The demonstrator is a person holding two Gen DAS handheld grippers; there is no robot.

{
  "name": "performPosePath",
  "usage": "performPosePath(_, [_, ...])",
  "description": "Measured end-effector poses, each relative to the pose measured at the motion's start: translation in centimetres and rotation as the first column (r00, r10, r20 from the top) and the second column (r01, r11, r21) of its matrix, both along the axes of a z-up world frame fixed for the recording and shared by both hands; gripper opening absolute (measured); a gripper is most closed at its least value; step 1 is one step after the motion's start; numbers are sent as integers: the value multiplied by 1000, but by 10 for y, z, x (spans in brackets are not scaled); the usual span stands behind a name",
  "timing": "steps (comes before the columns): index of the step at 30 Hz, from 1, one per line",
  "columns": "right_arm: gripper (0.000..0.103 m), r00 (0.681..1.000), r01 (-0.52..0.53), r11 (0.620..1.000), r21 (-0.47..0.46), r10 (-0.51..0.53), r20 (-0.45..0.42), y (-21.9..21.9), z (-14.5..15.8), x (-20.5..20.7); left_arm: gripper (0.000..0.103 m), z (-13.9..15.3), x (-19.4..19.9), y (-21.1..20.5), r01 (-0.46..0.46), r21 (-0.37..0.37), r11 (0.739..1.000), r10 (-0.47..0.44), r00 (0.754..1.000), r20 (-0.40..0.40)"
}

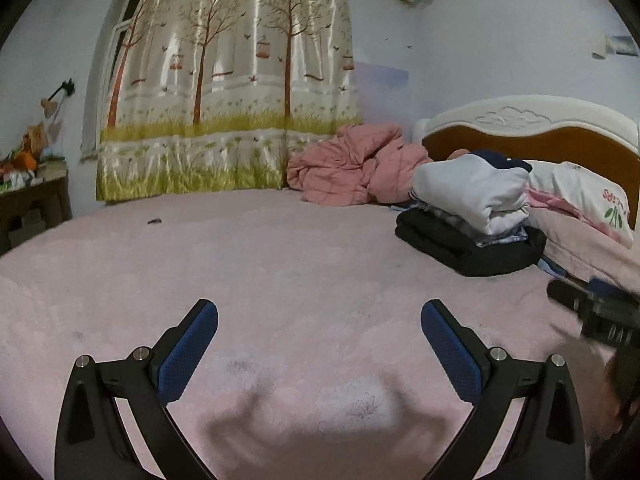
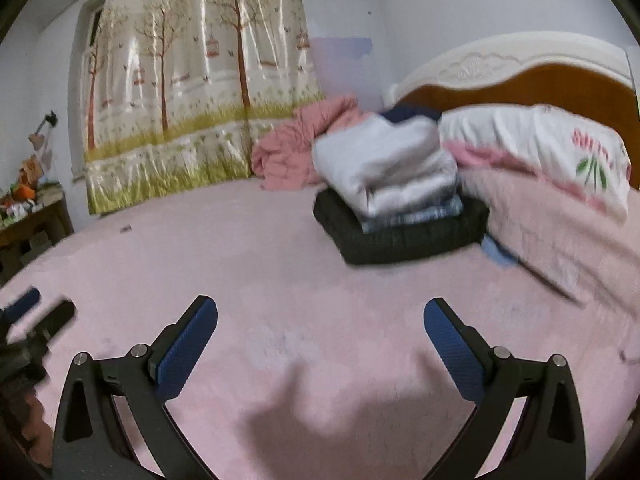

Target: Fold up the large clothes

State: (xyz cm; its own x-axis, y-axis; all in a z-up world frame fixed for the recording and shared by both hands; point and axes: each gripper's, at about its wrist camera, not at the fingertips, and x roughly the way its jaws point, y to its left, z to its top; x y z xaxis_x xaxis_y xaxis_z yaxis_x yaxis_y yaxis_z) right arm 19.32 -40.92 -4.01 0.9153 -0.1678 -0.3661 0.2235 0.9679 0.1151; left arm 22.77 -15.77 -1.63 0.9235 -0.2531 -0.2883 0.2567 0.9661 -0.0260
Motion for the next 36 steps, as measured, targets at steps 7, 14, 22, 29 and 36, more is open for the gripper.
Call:
performPosePath(7, [102,999,36,999,0,-36,23,-5,-7,-8,103,-15,0,-14,-6,61,998,5,1000,8])
performPosePath(14, [102,996,62,997,-42,-60,59,2,-5,-16,103,-14,-2,-14,-10,60,998,8,1000,25])
performPosePath(22, [102,997,51,996,-73,-47,59,8,-4,-15,103,-9,-3,-6,-17,11,1000,17,1000,16])
performPosePath(29, [102,997,51,993,-104,-46,56,13,-4,-12,103,-9,-4,-3,-13,31,999,12,999,39])
performPosePath(36, [102,997,52,993,-104,-46,53,13,-4,-12,103,-10,-12,-2,-17,17,1000,16,997,75])
